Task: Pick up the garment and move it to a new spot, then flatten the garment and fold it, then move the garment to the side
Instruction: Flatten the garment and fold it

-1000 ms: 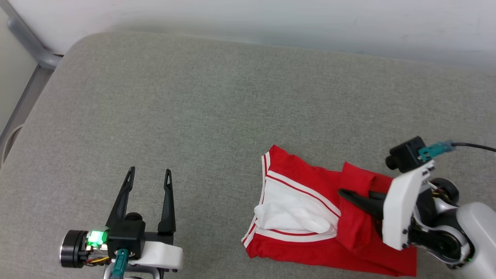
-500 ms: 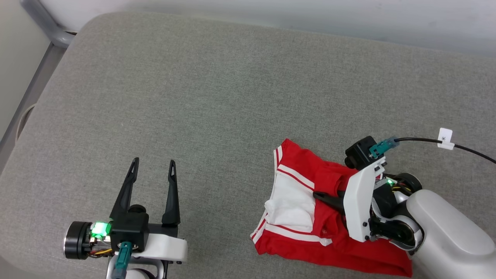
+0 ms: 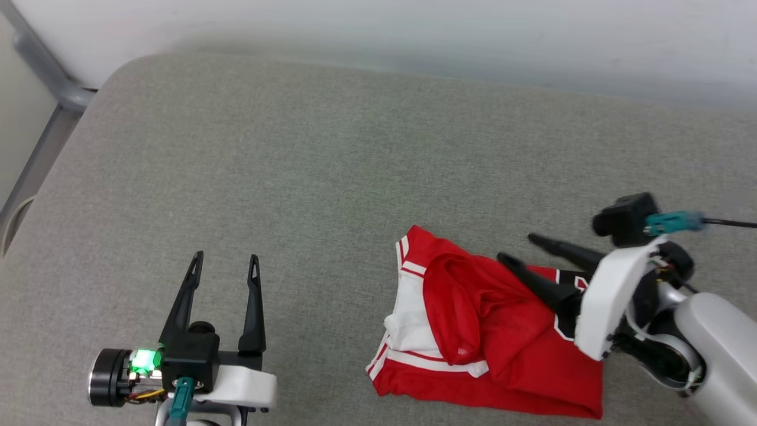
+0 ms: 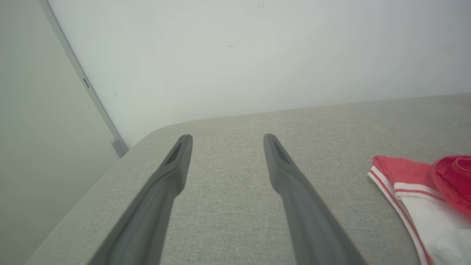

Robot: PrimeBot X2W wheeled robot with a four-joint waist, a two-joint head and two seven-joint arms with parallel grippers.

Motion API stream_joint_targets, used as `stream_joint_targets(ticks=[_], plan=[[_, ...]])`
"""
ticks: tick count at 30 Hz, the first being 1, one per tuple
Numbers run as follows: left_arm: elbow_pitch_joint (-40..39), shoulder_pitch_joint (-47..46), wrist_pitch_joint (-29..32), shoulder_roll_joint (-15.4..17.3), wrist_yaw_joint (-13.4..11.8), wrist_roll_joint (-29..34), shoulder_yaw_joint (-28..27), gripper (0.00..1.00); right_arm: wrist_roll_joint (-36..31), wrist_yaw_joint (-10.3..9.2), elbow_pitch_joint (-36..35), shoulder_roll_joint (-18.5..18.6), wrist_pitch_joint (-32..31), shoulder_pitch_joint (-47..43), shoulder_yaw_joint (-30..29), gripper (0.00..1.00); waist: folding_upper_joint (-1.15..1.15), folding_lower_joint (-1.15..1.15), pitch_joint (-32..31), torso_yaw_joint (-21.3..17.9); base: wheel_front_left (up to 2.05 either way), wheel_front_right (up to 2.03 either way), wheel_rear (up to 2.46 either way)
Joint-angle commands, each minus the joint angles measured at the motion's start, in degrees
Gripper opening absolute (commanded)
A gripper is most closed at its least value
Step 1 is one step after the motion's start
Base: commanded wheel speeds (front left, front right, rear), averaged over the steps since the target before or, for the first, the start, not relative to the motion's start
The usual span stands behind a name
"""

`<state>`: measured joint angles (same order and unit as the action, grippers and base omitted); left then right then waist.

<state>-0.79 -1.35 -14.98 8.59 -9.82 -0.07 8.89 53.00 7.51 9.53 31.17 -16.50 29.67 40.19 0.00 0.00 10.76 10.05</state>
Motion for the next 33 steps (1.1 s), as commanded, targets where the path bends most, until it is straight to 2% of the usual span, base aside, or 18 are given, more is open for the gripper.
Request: stream_joint_targets(ticks=[1,4,8,13,18,20,26,33], plan=[[-0.13,0.98,-0.28,0.35,-0.21,-0.07,-0.12,1.00,-0.98,-0.05,-1.11,0.62,2.28,-1.42,-1.52,1.00,0.00,0.00,-1.05,-1.12,0.00,0.00,0.00],[-0.13,1.27,-0.28,0.47,-0.30,-0.20,-0.33,1.00,-6.26,-0.05,-1.68,1.81,8.73,-3.60,-5.94,1.00,0.00,0.00,-2.11,-2.14,0.00,0.00,0.00],[-0.25,2.40,-0.28,0.61,-0.39,-0.42,-0.75,1.00,-17.18,-0.05,-1.01,0.58,17.50,-7.10,-13.74,1.00,0.00,0.00,-3.36,-3.49,0.00,0.00,0.00],[-0.43,3.53,-0.28,0.70,-0.71,-0.33,-1.11,1.00,-28.43,-0.05,-0.83,-5.51,25.74,-13.04,-25.66,1.00,0.00,0.00,-4.80,-5.10,0.00,0.00,0.00],[-0.54,4.58,-0.28,0.78,-0.57,-0.42,-1.25,1.00,-40.83,-0.06,-4.05,-11.27,30.48,-18.90,-33.76,1.00,0.00,0.00,-5.95,-6.41,0.00,0.00,0.00],[-0.59,4.92,-0.28,0.82,-0.47,-0.28,-1.07,1.00,-42.75,-0.07,-5.56,-14.92,31.20,-21.64,-36.58,1.00,0.00,0.00,-6.34,-6.83,0.00,0.00,0.00],[-0.55,6.18,-0.28,0.89,-0.58,-0.08,-0.90,1.00,-47.43,-0.06,-11.28,-22.66,31.63,-28.50,-42.94,1.00,0.00,0.00,-7.54,-7.48,0.00,0.00,0.00],[-0.39,7.19,-0.28,1.06,-0.96,0.21,-0.55,1.00,-48.63,-0.06,-14.94,-27.25,31.66,-34.86,-46.71,1.00,0.00,0.00,-8.56,-7.89,0.00,0.00,0.00]])
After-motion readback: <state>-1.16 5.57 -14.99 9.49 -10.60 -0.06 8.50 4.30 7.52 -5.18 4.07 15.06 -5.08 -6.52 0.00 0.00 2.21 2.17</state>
